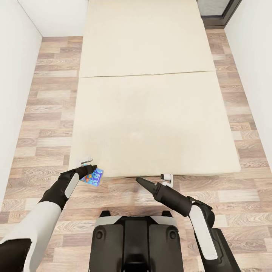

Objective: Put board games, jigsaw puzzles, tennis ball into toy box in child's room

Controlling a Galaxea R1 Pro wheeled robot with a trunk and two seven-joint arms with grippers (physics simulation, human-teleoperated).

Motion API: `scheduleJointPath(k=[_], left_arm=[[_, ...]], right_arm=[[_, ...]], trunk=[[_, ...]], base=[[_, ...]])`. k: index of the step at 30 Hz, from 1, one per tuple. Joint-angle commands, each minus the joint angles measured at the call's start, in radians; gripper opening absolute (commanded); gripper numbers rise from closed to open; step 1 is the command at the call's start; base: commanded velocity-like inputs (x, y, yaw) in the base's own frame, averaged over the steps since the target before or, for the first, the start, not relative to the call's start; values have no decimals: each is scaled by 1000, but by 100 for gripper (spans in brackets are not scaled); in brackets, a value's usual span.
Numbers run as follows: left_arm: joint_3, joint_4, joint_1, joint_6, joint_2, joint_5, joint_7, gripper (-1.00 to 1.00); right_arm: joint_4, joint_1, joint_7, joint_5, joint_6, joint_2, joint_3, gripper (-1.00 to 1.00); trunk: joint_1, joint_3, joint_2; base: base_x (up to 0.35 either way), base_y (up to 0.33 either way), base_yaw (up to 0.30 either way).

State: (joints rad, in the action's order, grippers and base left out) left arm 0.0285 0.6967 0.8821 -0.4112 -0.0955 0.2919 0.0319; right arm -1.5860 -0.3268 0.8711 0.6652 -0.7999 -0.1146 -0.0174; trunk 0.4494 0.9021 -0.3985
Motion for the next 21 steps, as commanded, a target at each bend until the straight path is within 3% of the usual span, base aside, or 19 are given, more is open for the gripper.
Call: scheduleJointPath(k=[1, 21], left_arm=[[1, 2, 0, -6, 0, 10, 3, 100], [3, 2, 0, -6, -1, 13, 2, 100]], right_arm=[[0, 0, 0, 3, -5, 0, 1, 100], [0, 0, 0, 3, -5, 1, 2, 100]], trunk=[[1, 1, -1], [1, 1, -1]], base=[[-2, 0, 0], [0, 0, 0]])
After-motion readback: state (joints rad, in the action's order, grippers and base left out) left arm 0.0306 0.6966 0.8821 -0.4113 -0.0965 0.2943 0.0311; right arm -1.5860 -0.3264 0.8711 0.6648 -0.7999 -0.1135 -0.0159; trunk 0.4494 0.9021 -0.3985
